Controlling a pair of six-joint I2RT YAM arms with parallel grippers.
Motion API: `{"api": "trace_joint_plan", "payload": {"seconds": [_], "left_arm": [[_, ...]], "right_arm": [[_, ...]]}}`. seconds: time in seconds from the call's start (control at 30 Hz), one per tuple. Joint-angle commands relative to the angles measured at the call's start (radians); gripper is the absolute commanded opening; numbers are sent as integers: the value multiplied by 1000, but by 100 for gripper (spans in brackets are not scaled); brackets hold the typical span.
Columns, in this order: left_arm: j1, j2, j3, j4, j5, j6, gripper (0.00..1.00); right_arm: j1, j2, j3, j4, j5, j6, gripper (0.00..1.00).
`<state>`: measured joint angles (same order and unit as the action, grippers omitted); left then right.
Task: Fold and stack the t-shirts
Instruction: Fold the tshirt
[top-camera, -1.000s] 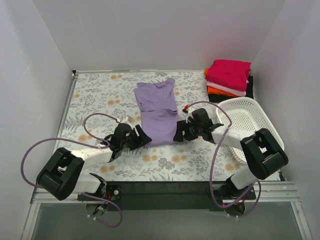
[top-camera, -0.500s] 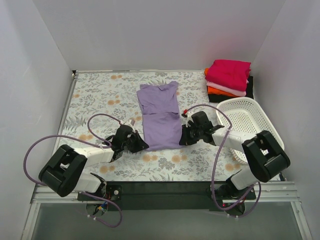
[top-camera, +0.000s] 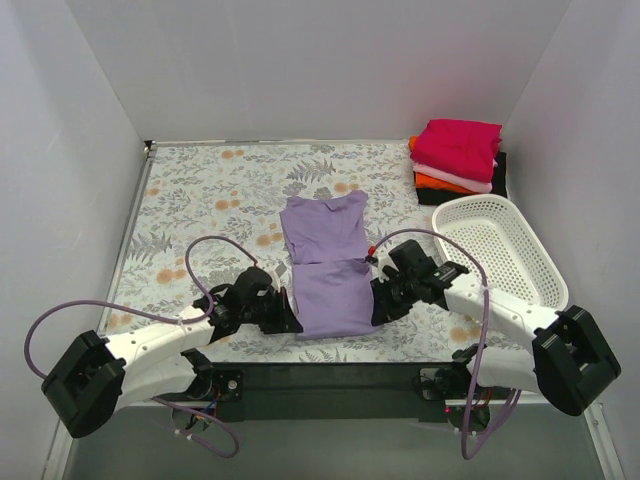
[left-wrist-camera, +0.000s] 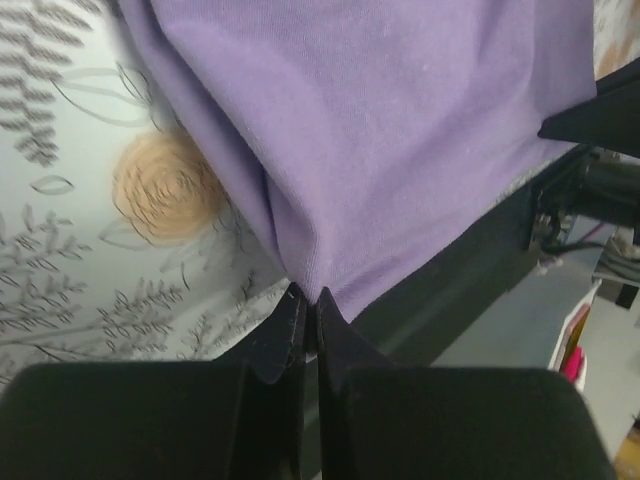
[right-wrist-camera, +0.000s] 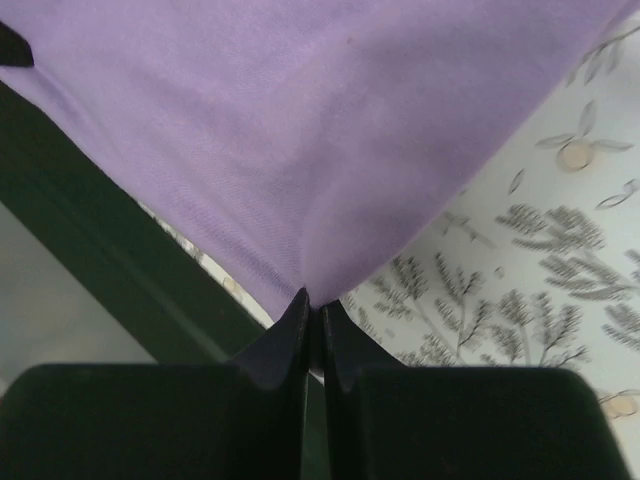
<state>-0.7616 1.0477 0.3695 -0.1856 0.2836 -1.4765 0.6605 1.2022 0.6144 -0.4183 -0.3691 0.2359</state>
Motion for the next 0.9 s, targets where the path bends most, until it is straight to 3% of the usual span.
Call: {"api": "trace_joint_plan", "payload": {"seconds": [0.0, 0.13, 0.4, 0.57, 0.87], "left_arm": [[-33, -40, 25, -130, 68, -28, 0], [-82, -66, 49, -196, 117, -27, 0], [-116, -120, 112, -301, 320, 30, 0], [-117, -167, 144, -345, 356, 50, 0], [-117, -327, 223, -316, 397, -27, 0]], "right_arm": [[46, -38, -2, -172, -50, -12, 1], [128, -29, 34, -272, -114, -32, 1], [159, -35, 79, -428, -293, -136, 1], [163, -49, 160, -478, -410, -173, 1], [162, -121, 329, -501, -432, -144, 1]]}}
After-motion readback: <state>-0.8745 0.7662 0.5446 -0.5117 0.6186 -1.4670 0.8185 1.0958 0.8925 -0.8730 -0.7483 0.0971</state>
